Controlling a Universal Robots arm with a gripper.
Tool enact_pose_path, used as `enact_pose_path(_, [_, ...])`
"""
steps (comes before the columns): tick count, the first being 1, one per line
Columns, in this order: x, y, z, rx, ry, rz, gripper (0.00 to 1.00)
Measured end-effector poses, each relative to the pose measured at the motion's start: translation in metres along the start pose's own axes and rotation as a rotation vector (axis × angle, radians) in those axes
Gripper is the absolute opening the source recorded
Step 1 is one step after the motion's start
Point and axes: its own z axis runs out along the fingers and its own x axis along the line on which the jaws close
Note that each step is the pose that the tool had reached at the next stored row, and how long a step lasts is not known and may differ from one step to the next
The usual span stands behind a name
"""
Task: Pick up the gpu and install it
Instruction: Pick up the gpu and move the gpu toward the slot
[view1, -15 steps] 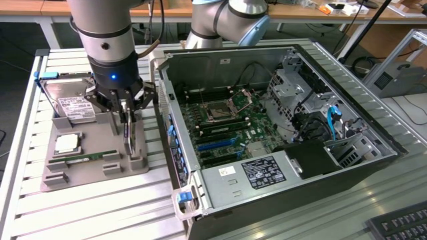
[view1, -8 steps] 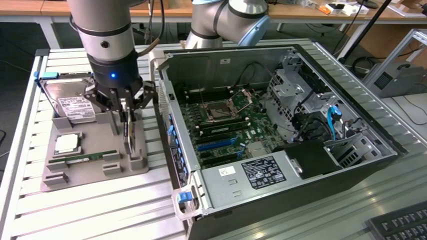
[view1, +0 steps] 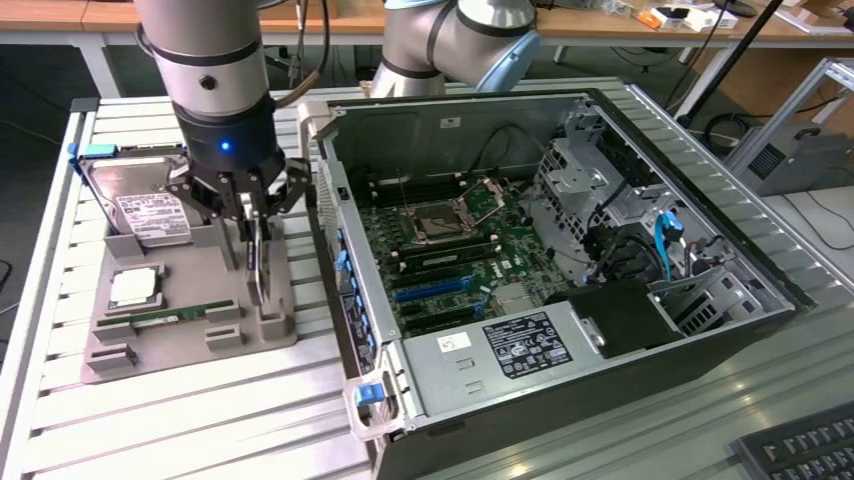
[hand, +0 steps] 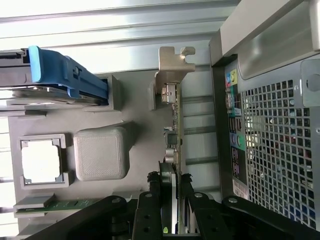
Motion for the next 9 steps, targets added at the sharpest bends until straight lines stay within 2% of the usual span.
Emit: enact_pose_path(9, [-0.0001,0.0000,-0.0046,-0.0030,0.0003,0.000,0.26])
